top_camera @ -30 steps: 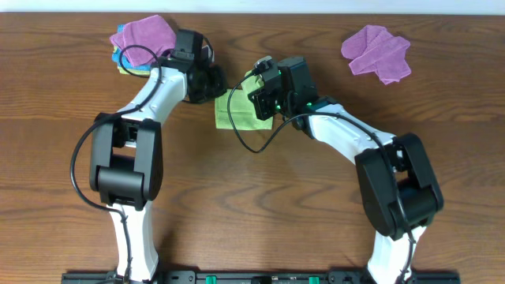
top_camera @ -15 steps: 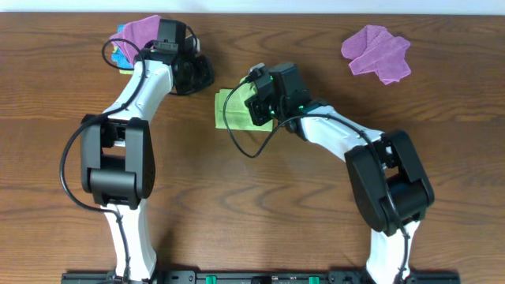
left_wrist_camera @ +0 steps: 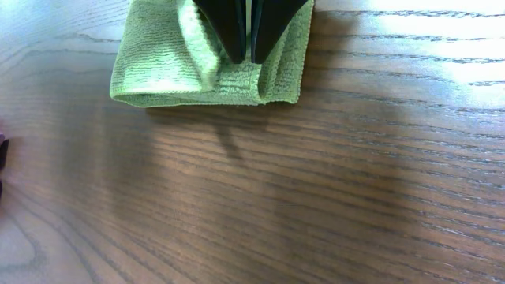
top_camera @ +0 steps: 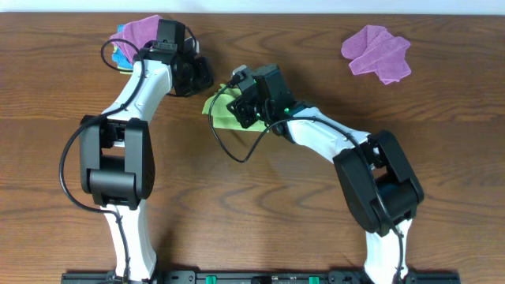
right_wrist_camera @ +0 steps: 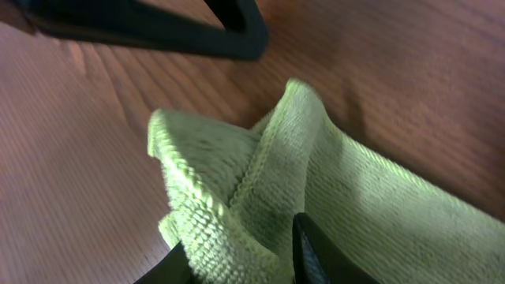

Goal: Fold the cloth
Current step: 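Fold the right end with the right gripper toward the left gripper, then release the folded cloth and retract the right gripper to the right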

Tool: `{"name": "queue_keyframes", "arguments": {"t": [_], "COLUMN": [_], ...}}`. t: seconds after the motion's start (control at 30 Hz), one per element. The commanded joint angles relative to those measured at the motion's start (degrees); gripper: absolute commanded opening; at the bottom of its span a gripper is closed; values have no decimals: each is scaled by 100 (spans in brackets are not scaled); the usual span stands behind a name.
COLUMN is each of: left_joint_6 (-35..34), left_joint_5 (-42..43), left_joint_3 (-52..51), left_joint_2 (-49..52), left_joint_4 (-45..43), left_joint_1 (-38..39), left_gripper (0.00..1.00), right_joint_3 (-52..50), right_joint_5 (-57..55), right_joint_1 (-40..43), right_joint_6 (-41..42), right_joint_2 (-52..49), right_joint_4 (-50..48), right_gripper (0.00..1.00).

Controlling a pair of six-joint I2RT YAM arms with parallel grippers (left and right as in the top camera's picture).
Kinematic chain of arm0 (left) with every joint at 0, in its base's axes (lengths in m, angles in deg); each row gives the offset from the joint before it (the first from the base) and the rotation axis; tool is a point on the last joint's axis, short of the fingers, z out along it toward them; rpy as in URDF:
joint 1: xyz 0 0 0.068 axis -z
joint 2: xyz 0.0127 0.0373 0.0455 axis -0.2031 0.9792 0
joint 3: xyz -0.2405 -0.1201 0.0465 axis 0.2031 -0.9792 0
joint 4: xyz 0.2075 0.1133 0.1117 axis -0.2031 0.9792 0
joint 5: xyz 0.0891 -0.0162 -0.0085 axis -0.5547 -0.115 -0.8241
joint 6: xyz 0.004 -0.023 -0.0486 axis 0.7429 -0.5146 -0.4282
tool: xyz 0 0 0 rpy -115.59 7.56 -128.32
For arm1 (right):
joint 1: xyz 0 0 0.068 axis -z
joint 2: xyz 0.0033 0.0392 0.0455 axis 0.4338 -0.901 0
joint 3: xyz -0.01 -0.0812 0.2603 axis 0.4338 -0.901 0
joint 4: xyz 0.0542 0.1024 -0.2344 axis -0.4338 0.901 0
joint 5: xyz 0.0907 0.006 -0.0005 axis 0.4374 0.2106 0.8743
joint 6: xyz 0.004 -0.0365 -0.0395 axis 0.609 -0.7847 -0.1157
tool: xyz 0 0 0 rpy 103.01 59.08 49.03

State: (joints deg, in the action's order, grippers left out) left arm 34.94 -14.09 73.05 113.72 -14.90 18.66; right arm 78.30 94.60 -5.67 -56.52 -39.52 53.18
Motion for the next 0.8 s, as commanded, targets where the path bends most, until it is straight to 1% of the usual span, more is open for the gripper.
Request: {"name": "queue_keyframes", "arguments": {"t": [0.0,0.1,0.27,0.43,0.57,0.77], "left_joint_6": [66,66,66,66,66,66], "left_joint_5": [50,48,48,50,48,44], "left_joint_3": [146,203,321,356,356,356], "left_joint_2": [-221,-221,-229,-267,-282,-282], "left_joint_4": [33,48,52,68,66,61], "left_joint_1": [-42,-81,-212,-317,-334,-337], "left_gripper": [6,6,6,6,5,6], "right_joint_3": [262,396,525,549,553,837], "right_joint_5": [59,306,459,481,511,953], "right_joint_1": [-96,-96,-96,-120,-140,-140], "right_joint_6": [-20,20,81,105,107,111], "right_joint_2": [-92,-92,-90,-90,-90,-90], "right_joint_4": [-15,-15,7,-7,-61,-59], "right_gripper": [33,36,38,44,45,47]}}
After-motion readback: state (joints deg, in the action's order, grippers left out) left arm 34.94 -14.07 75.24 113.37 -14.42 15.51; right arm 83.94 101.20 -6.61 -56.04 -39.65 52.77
